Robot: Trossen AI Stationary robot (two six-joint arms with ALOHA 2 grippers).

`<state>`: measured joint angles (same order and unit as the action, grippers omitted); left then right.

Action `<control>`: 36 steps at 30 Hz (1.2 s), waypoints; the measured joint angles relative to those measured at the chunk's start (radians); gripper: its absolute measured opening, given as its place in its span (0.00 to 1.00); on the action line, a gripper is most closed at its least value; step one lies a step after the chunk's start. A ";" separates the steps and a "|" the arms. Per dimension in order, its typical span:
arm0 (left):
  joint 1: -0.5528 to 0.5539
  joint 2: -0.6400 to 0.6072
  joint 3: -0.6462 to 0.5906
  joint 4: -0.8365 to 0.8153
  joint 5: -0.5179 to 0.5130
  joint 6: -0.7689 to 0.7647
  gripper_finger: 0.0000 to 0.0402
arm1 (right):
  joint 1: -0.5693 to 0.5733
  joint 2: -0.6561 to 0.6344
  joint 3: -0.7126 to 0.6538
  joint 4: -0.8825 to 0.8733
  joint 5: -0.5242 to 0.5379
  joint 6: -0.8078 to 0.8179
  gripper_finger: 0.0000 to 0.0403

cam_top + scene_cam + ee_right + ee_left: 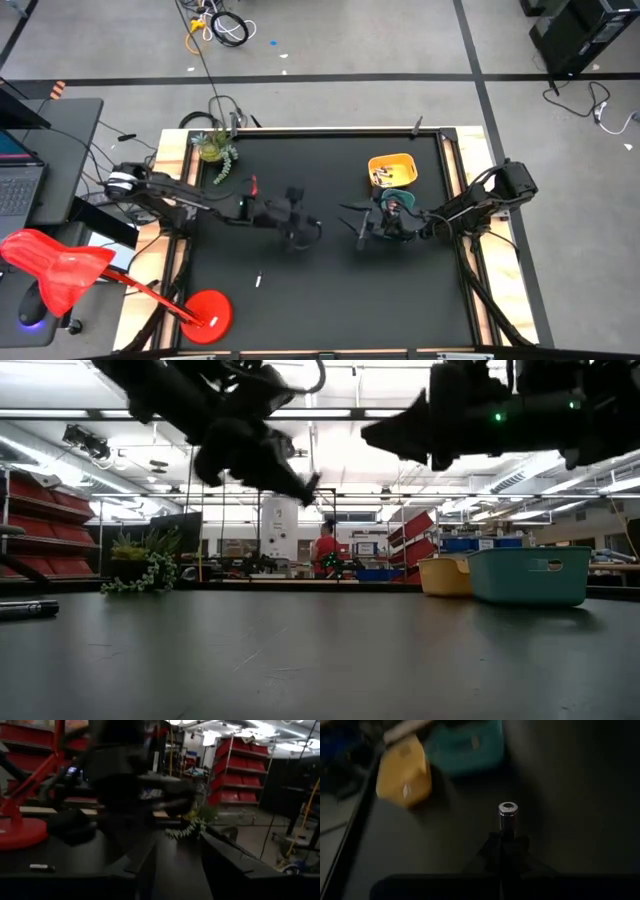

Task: Sort batteries
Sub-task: Put the top silver black battery into the yellow bin

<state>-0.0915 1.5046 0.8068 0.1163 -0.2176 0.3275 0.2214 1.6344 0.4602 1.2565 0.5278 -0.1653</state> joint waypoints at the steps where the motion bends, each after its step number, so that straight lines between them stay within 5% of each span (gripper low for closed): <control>1: 0.021 0.007 -0.011 0.068 0.037 0.002 0.00 | 0.004 0.000 0.009 0.000 0.000 -0.009 0.41; 7: 0.081 0.037 -0.025 0.247 0.133 0.005 0.00 | -0.002 0.000 0.074 -0.022 -0.002 -0.022 0.53; 12: 0.093 0.041 -0.023 0.326 0.144 0.008 0.00 | -0.025 0.000 0.117 -0.070 -0.031 -0.029 0.53; 31: 0.106 0.041 -0.023 0.544 0.166 -0.062 0.00 | -0.053 0.000 0.136 -0.083 -0.079 -0.046 0.36; 36: 0.106 0.041 -0.023 0.538 0.171 -0.071 0.00 | -0.063 0.000 0.136 -0.087 -0.076 -0.047 0.17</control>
<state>0.0150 1.5455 0.7841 0.6541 -0.0467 0.2565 0.1579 1.6341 0.5961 1.1698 0.4519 -0.2121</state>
